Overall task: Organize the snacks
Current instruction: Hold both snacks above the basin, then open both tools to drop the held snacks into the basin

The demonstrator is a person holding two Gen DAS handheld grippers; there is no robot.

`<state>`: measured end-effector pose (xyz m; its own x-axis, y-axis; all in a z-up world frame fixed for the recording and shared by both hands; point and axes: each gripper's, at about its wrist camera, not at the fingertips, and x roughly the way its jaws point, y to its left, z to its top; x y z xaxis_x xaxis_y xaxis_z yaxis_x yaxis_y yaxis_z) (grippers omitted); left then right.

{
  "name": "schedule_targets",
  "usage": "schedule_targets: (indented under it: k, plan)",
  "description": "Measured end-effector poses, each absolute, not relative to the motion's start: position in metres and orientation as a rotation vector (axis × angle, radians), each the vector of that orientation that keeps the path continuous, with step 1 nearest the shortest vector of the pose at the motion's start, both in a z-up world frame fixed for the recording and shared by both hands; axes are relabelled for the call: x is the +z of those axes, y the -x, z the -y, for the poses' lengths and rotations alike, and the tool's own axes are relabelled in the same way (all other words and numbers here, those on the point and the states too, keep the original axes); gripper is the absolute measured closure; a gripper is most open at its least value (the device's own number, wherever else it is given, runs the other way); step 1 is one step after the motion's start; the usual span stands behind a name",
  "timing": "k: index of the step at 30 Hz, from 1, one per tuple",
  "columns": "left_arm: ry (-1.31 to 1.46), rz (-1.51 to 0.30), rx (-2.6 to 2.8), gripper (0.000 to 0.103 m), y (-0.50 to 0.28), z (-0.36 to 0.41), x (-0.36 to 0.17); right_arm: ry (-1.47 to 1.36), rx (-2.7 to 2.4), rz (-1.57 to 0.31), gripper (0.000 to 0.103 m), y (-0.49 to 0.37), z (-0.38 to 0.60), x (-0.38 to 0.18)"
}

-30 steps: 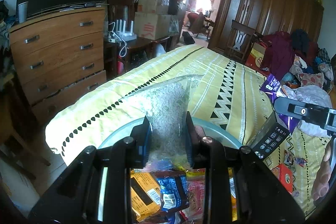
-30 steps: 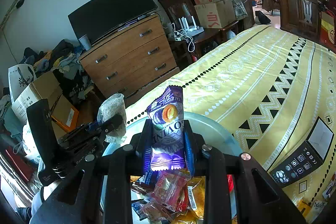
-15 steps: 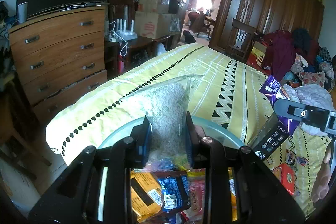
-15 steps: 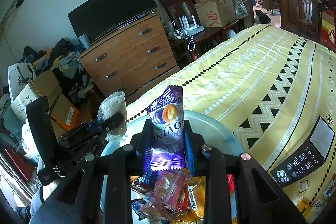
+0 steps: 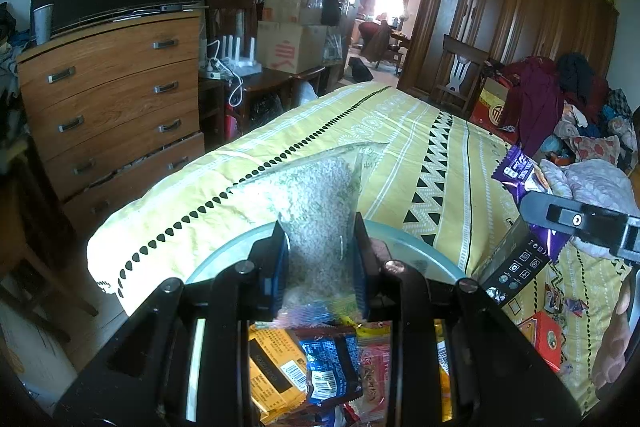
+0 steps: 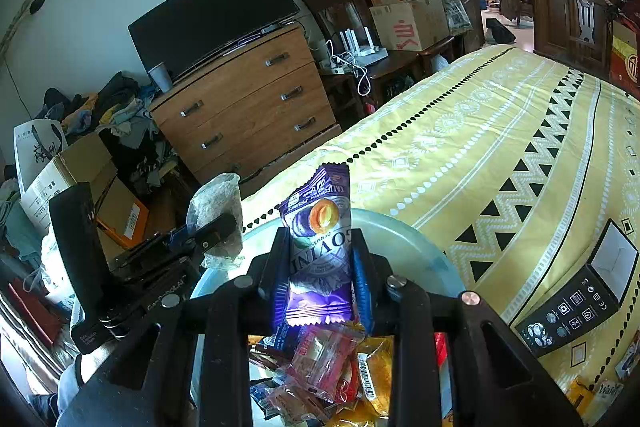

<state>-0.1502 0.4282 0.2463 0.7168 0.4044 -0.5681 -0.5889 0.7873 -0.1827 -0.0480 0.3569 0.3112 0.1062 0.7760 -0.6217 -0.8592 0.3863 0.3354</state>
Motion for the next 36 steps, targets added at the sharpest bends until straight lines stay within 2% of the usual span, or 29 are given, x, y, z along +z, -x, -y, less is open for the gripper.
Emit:
schedule_targets:
  k: [36]
  plan:
    - [0.364,-0.545,0.565,0.075,0.150,-0.429,0.244,0.116,1.200,-0.840,0.070,0.048,-0.355,0.298]
